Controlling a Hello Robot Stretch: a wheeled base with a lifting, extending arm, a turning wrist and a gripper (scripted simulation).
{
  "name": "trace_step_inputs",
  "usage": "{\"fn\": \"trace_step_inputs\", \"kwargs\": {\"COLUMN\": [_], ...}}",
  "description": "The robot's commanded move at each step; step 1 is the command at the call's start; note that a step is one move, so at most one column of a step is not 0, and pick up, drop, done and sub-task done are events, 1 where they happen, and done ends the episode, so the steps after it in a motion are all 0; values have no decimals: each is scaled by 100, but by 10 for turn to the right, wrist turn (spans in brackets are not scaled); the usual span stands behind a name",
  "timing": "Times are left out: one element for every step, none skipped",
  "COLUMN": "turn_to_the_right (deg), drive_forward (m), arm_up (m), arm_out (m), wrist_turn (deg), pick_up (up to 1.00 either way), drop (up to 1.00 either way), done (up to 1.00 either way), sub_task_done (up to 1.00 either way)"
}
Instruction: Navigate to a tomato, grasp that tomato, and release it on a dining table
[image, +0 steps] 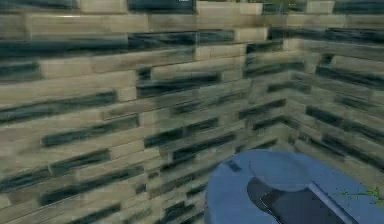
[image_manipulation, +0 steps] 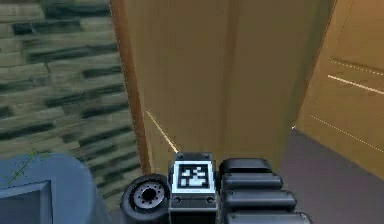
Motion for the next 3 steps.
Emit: {"fn": "trace_step_inputs", "kwargs": {"turn_to_the_right": [-450, -450, -330], "drive_forward": [0, 0, 0], "arm_up": [0, 0, 0], "arm_out": [0, 0, 0], "wrist_turn": [0, 0, 0], "pick_up": [0, 0, 0], "drop": [0, 0, 0], "done": [0, 0, 0], "sub_task_done": [0, 0, 0]}}
